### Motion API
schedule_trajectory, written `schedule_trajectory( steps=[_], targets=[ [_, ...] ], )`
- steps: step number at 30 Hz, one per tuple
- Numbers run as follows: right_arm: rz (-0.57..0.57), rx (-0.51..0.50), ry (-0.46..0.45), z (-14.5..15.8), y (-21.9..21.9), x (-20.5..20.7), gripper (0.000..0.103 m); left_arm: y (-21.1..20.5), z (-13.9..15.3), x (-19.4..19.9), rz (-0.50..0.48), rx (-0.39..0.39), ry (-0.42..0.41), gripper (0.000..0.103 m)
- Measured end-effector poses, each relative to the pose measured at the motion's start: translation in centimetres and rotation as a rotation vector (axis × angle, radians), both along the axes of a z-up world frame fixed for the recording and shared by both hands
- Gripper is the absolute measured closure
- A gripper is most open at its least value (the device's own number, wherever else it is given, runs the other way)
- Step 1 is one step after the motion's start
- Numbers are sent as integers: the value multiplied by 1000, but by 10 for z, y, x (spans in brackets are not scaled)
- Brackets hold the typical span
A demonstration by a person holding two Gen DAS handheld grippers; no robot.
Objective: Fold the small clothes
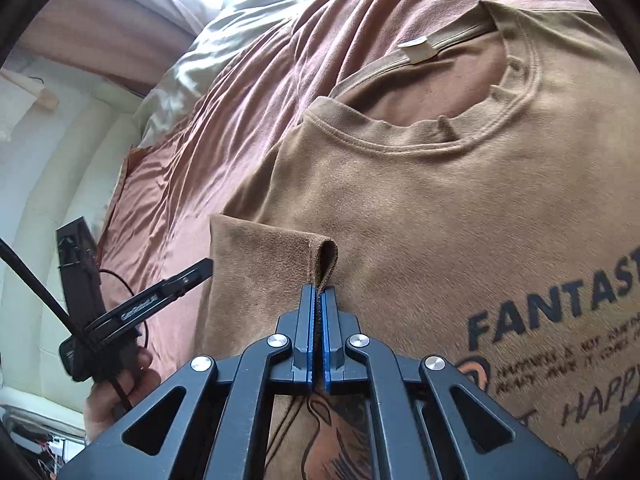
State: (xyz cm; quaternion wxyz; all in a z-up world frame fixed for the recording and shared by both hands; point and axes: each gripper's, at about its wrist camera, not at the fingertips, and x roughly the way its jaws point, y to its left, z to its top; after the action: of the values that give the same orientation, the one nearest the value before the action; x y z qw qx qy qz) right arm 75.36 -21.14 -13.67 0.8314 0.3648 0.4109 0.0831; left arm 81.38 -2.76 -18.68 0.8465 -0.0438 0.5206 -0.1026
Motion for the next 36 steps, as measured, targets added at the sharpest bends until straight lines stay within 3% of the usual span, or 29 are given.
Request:
schedule_trajectory(
  steps=[10,13,16,18,19,27,36],
  targets=[
    [-14,-14,43,-4,-4,1,102,-1,-7,31,56,65,-38,70],
    [6,-14,48,-3,-8,-3,96,3,-5,38,67,71,-48,68],
    [18,-25,34,4,-15,-12,78,4,-1,43,73,92,-52,68],
    [14,-44,13,11,-18,-20,50,5,4,42,79,94,-50,68],
    [9,-45,4,14,-19,-25,46,6,8,37,80,86,-53,68],
    [13,-78,3,28,-18,-57,45,14,27,-15,63,28,-26,66],
    [3,-114,-9,68,-32,-123,45,12,61,-87,69,-33,-26,59]
  ],
)
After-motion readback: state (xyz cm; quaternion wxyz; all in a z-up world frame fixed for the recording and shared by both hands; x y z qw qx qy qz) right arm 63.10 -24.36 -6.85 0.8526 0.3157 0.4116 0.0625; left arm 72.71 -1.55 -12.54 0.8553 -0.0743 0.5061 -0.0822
